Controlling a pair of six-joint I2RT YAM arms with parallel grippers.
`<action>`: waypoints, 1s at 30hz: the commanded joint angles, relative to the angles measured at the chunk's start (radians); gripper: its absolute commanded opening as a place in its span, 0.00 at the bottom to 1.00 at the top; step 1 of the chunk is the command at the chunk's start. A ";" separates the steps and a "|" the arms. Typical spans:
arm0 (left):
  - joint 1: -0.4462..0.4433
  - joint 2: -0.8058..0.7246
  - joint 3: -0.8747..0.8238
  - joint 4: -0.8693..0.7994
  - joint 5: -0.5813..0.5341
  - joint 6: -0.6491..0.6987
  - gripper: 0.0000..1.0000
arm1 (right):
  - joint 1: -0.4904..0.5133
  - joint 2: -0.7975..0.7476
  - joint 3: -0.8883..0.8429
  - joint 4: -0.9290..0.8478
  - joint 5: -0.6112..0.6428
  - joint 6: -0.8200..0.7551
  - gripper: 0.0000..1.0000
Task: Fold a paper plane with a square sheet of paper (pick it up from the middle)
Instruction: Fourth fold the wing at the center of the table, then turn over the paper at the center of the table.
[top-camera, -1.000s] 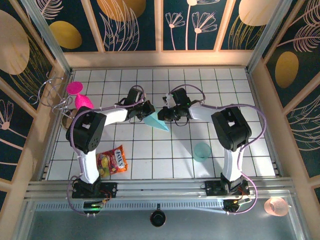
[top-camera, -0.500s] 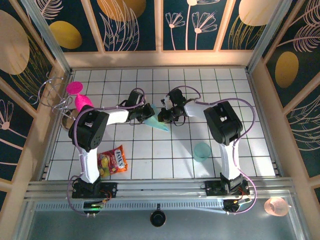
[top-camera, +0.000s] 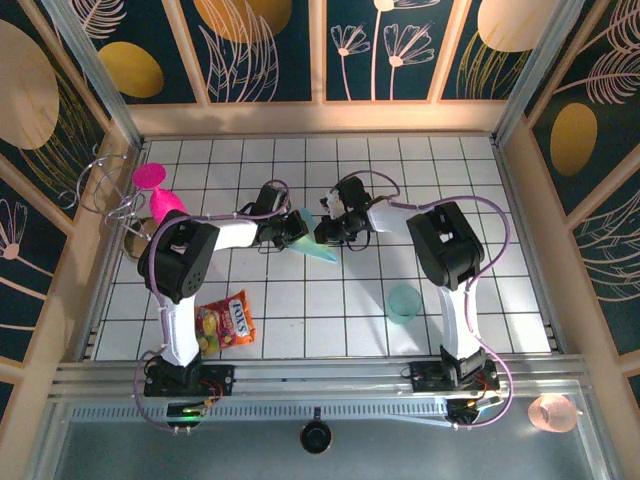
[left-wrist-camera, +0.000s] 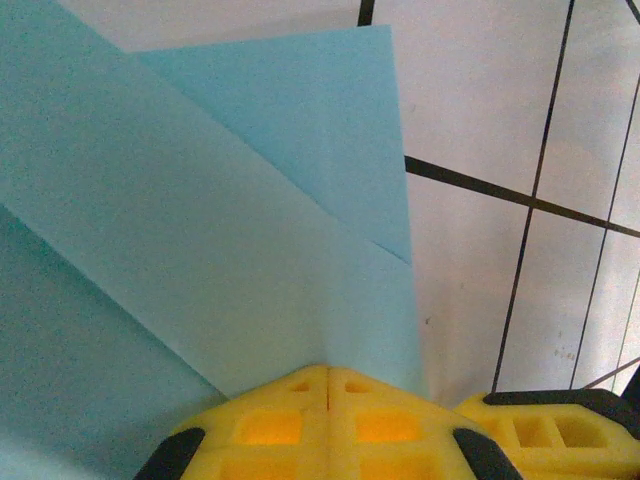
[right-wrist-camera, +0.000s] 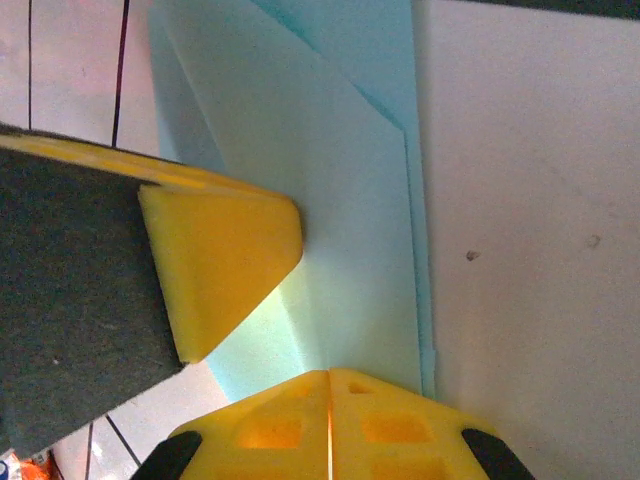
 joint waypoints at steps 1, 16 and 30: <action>-0.008 0.036 0.022 -0.084 -0.049 -0.016 0.05 | -0.002 -0.036 -0.028 -0.030 -0.014 -0.031 0.09; -0.008 0.052 0.031 -0.164 -0.136 -0.035 0.03 | -0.004 -0.117 -0.152 -0.094 0.037 -0.062 0.08; -0.008 0.048 0.037 -0.159 -0.124 -0.026 0.03 | -0.045 -0.239 -0.330 -0.104 0.085 -0.043 0.06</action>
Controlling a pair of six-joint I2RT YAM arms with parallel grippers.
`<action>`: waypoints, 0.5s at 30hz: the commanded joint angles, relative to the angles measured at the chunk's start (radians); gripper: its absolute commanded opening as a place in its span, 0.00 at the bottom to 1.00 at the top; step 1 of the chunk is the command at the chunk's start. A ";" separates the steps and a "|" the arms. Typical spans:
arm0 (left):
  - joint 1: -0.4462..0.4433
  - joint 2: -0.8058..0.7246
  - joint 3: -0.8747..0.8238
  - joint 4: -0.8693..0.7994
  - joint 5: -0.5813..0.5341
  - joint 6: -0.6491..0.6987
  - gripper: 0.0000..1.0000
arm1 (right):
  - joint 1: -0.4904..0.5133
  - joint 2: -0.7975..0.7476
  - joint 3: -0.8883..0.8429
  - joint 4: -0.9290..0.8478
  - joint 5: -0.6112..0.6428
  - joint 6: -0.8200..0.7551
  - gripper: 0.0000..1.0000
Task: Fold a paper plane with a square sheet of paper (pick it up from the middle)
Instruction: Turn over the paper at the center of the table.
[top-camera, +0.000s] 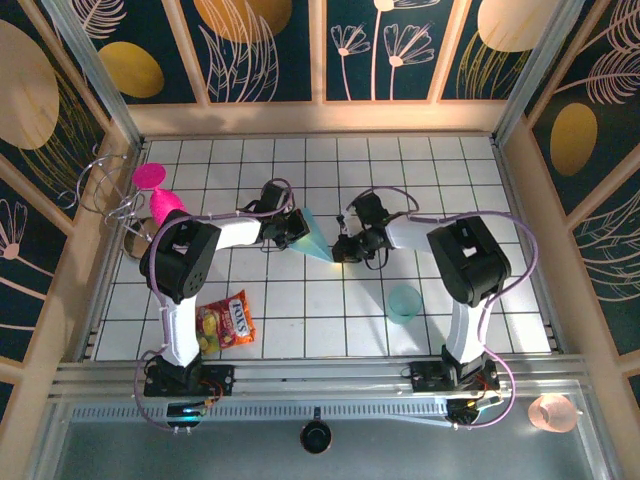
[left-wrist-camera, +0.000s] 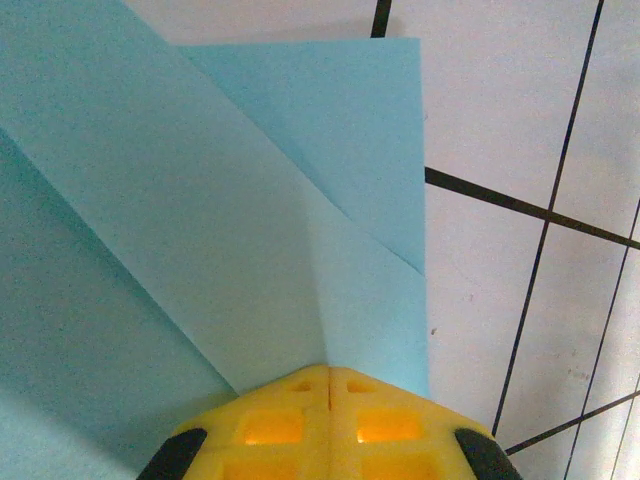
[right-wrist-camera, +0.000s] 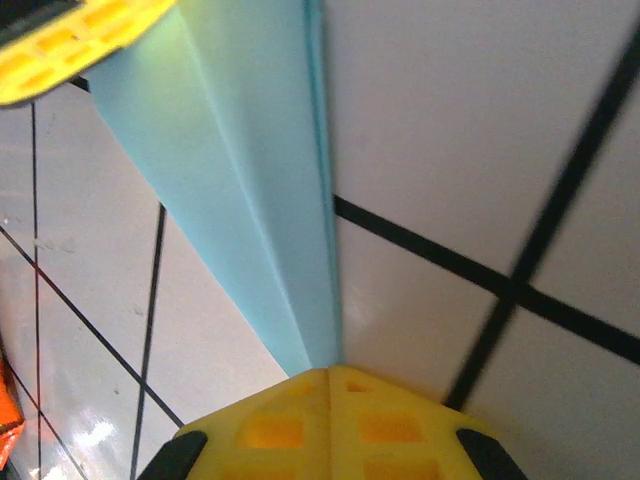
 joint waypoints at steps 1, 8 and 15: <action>0.007 0.043 -0.001 -0.086 -0.065 0.000 0.03 | -0.021 -0.045 -0.048 -0.092 0.049 0.009 0.06; 0.007 -0.004 0.060 -0.080 0.009 0.028 0.07 | -0.027 -0.138 -0.014 0.076 -0.022 0.091 0.17; 0.024 -0.133 0.025 -0.030 -0.036 -0.018 0.24 | -0.031 -0.012 0.097 0.134 -0.027 0.107 0.29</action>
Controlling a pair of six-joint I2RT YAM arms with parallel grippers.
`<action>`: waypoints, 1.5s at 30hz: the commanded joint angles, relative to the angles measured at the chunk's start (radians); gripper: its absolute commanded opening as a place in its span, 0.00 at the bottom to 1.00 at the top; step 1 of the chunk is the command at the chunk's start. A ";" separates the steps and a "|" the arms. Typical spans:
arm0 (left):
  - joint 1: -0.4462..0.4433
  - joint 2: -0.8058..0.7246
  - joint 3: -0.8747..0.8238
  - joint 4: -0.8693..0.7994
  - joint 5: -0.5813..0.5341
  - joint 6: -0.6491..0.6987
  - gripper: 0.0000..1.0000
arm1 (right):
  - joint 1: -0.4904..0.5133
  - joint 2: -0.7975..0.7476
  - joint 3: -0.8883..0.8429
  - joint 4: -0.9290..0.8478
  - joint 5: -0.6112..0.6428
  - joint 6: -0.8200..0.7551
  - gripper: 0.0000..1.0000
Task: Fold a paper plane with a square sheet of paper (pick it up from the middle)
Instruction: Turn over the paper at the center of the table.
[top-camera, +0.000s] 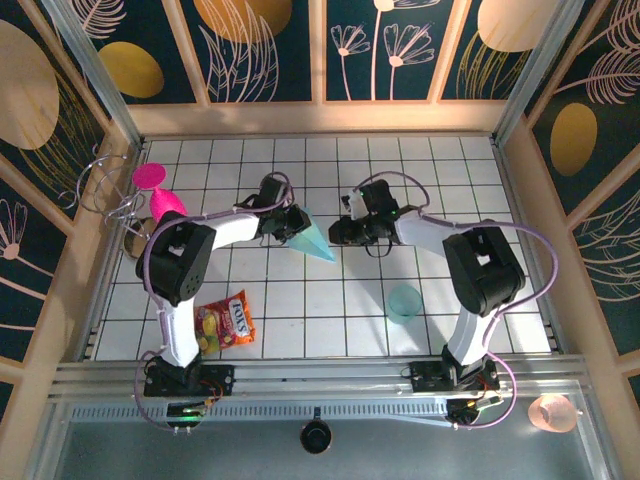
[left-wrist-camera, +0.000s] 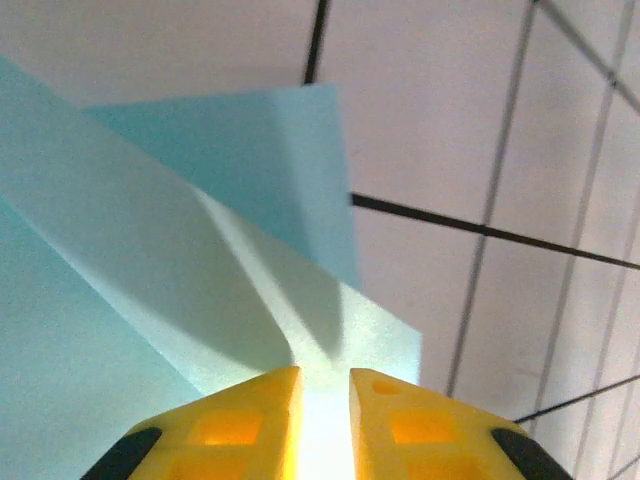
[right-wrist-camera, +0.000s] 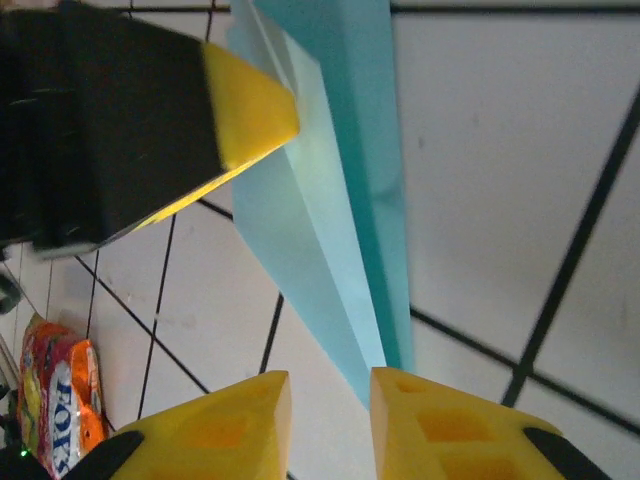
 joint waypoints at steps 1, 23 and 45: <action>0.023 -0.095 -0.039 0.031 -0.038 -0.033 0.26 | -0.005 0.079 0.064 0.038 -0.006 0.018 0.30; 0.071 -0.195 -0.332 0.345 0.052 -0.203 0.43 | -0.005 0.299 0.280 0.009 -0.171 -0.124 0.17; 0.059 -0.347 -0.365 0.686 0.229 -0.215 0.55 | -0.095 0.018 0.071 0.534 -0.369 0.383 0.01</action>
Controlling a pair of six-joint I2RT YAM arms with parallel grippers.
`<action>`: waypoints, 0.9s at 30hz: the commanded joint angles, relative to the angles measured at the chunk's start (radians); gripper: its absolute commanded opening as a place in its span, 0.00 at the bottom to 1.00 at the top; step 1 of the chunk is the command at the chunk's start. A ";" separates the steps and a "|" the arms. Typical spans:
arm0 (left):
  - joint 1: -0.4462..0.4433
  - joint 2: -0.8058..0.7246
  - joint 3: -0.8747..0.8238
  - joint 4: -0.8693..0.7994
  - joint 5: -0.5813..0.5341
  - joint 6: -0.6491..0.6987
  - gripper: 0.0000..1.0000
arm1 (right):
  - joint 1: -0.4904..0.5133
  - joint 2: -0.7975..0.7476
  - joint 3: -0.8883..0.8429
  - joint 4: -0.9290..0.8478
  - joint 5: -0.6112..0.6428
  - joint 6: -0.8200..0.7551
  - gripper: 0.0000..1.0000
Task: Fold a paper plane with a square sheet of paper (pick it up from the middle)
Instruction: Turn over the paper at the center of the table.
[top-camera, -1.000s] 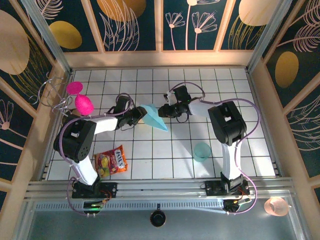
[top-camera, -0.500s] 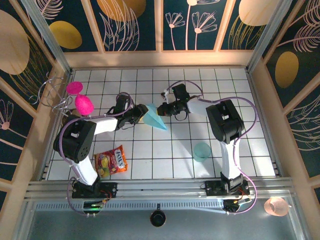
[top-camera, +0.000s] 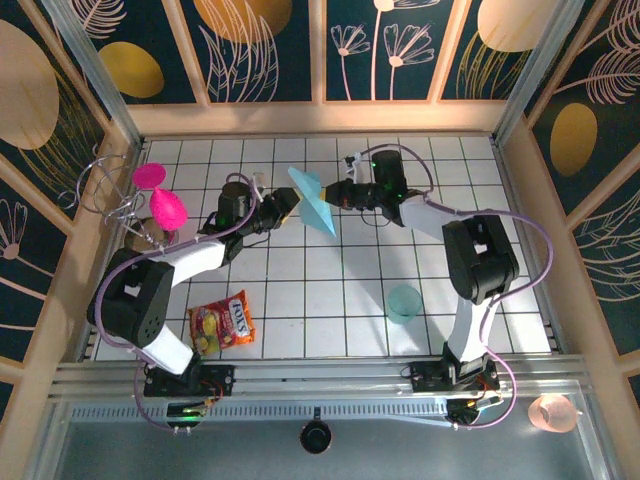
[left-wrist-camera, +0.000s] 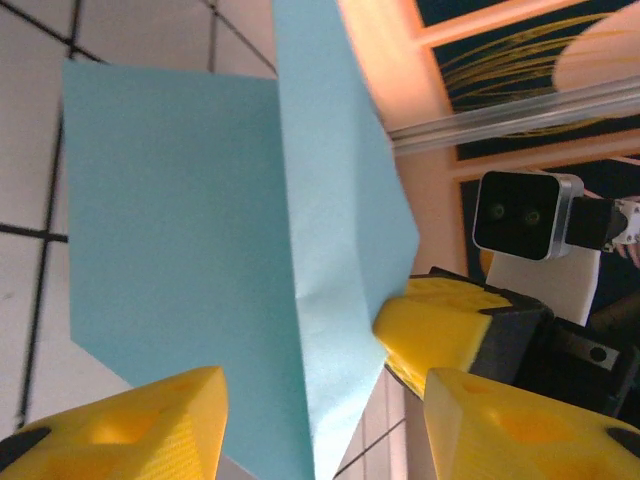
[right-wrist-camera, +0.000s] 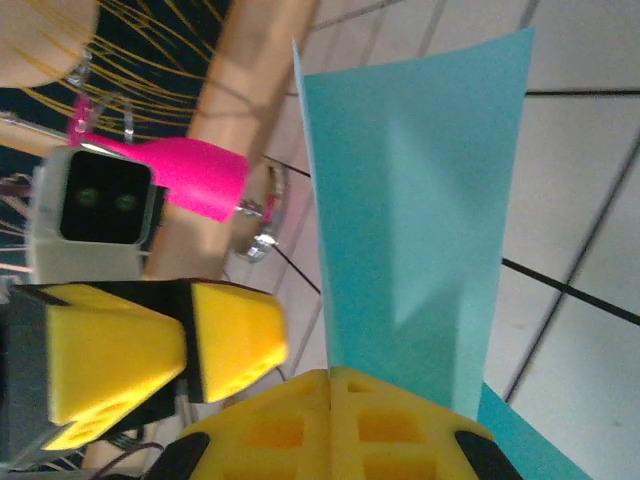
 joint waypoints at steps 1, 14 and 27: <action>-0.012 -0.007 0.003 0.125 0.074 -0.016 0.55 | -0.006 -0.041 -0.046 0.169 -0.074 0.173 0.01; -0.037 0.042 0.046 0.180 0.125 -0.010 0.48 | -0.020 -0.053 -0.117 0.454 -0.168 0.432 0.01; -0.041 0.062 0.053 0.229 0.162 -0.016 0.43 | -0.029 -0.037 -0.139 0.593 -0.205 0.554 0.01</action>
